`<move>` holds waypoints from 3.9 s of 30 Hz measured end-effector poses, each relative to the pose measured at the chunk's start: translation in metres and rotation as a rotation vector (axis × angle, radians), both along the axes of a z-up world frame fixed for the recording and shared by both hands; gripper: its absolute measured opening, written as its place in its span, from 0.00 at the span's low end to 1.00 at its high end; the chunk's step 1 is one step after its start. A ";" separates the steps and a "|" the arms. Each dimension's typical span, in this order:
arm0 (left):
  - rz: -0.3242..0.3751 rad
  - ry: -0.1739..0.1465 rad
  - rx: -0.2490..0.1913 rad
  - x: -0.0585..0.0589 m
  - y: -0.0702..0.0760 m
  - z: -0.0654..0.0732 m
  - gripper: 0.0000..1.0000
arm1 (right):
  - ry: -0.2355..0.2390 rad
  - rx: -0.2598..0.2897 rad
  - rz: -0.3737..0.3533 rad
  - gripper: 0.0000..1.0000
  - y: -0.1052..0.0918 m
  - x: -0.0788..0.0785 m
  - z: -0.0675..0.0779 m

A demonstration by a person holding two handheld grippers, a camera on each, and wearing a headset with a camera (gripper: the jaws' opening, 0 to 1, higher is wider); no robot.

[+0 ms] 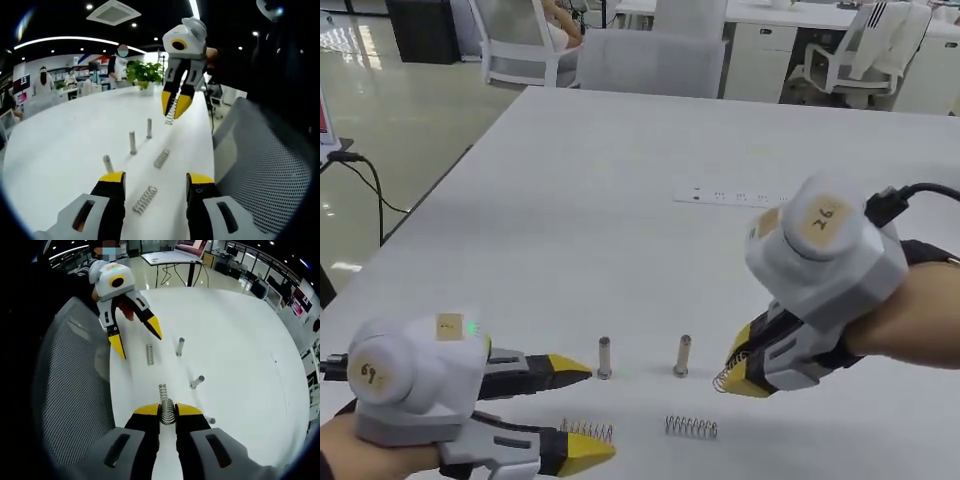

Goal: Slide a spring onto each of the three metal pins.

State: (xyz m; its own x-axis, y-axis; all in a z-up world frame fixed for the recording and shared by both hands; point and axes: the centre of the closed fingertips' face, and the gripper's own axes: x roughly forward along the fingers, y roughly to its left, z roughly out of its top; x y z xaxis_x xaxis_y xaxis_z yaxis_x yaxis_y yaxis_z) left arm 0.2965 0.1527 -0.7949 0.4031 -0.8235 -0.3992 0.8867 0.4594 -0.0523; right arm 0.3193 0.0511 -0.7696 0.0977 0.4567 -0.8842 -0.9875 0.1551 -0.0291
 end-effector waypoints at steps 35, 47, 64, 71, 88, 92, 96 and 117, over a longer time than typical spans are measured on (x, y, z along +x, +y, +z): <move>0.097 0.013 -0.050 0.000 0.007 0.003 0.54 | -0.029 -0.173 -0.088 0.08 -0.045 0.063 -0.016; 0.104 0.015 -0.049 0.000 0.008 0.002 0.53 | -0.005 -0.205 -0.057 0.08 -0.042 0.067 -0.025; 0.105 0.016 -0.045 0.000 0.008 0.001 0.52 | 0.044 -0.275 -0.038 0.08 -0.043 0.069 -0.054; 0.105 0.017 -0.044 0.000 0.009 0.001 0.52 | 0.064 -0.291 -0.047 0.08 -0.044 0.070 -0.067; 0.111 0.017 -0.042 0.001 0.010 0.000 0.51 | 0.074 -0.299 -0.049 0.08 -0.043 0.069 -0.083; 0.112 0.017 -0.041 0.001 0.009 0.000 0.51 | 0.072 -0.296 -0.043 0.09 -0.043 0.069 -0.083; 0.112 0.015 -0.041 0.001 0.009 0.001 0.51 | 0.069 -0.292 -0.039 0.12 -0.042 0.069 -0.083; 0.088 0.022 -0.038 -0.001 0.005 -0.001 0.51 | 0.021 -0.258 -0.067 0.20 -0.056 0.059 -0.065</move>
State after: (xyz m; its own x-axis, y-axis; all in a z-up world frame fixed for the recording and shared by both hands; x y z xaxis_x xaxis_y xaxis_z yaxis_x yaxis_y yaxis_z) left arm 0.2952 0.1580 -0.7955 0.4661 -0.7997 -0.3784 0.8413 0.5330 -0.0901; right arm 0.3787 -0.0048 -0.8342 0.1005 0.2093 -0.9727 -0.9761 0.2099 -0.0557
